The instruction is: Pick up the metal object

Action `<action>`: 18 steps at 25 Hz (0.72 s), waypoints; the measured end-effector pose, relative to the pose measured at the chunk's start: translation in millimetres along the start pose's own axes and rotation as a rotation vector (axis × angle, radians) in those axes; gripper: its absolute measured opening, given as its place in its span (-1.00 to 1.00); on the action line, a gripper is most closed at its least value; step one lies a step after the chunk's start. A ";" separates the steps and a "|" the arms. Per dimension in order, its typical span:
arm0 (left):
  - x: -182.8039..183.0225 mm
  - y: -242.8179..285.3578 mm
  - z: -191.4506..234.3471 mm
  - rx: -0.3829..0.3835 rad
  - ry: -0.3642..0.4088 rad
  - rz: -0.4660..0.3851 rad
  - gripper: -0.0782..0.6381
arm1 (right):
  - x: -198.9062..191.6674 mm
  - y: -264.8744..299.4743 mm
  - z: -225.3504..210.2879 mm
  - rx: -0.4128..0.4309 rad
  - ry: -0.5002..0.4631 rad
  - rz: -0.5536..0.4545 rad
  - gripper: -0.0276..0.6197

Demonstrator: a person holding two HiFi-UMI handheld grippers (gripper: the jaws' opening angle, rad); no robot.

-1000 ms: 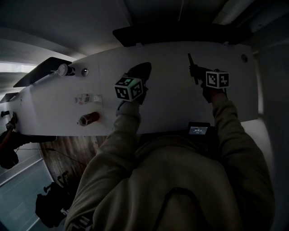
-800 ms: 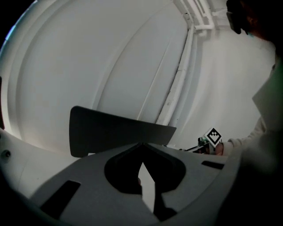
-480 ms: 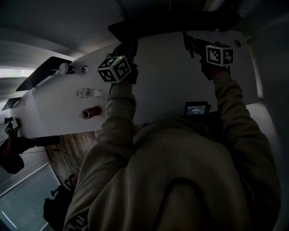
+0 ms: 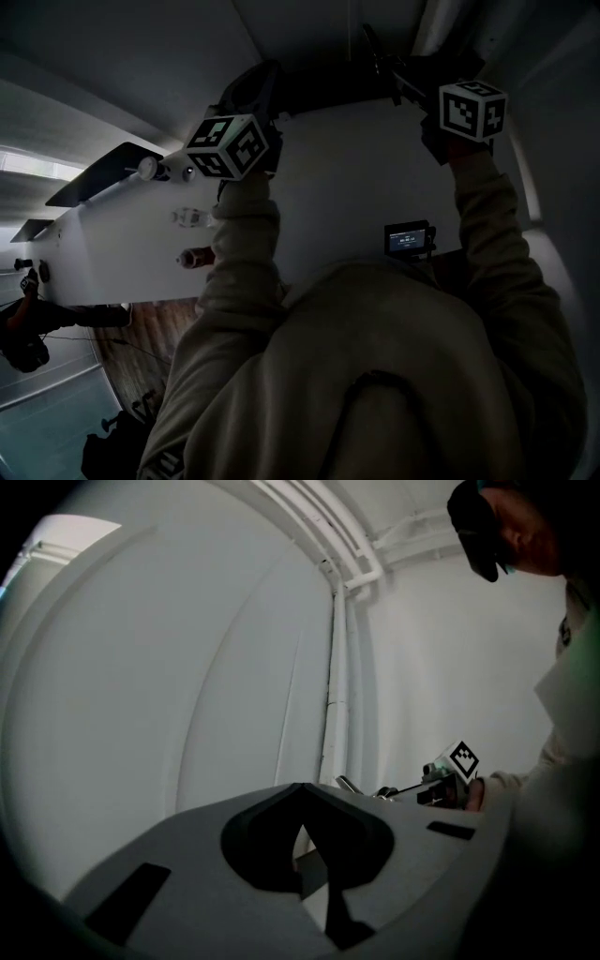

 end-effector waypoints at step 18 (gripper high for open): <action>20.1 -2.6 -22.5 -0.015 0.113 0.003 -0.77 | 56.3 -14.3 39.1 -0.033 -0.146 -0.144 -0.63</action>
Point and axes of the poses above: the fingertips, and each gripper's own axes: y forward along the fingers, z to its left, x out of its top, the point moved 1 cm from there along -y, backward along the fingers, and after that the axes turned 1 degree about -x, right-handed, at the moved point
